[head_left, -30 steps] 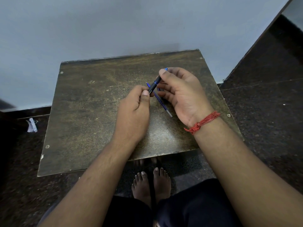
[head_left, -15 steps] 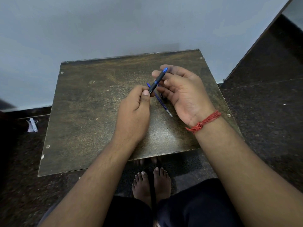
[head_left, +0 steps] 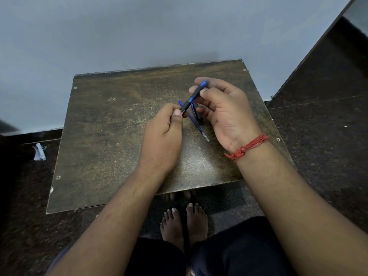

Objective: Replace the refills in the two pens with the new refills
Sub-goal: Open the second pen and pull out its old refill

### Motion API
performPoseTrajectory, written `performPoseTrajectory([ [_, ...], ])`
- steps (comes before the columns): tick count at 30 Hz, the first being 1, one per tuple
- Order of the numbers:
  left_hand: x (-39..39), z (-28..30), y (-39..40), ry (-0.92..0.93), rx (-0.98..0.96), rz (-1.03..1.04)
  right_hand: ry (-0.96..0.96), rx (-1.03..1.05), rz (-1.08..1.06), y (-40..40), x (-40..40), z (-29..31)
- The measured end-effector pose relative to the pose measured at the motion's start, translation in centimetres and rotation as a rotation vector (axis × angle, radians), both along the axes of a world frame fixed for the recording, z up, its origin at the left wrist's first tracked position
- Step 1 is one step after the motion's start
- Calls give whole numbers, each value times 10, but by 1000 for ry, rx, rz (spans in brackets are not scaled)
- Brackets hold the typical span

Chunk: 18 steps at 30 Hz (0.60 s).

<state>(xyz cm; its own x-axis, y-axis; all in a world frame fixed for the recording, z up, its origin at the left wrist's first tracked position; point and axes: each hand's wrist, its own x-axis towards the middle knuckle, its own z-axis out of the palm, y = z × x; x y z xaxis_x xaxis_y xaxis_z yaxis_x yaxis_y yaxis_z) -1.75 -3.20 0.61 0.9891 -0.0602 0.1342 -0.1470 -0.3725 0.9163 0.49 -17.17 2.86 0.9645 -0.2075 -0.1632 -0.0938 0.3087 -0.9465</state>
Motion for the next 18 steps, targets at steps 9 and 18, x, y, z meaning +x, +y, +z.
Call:
performPoseTrajectory([
  [9,0,0,-1,4,-4,-6,-6,-112,-11,1,2,-6],
  [18,-1,0,-1,-1,14,-14,-25,158,-243,-8,6,-1],
])
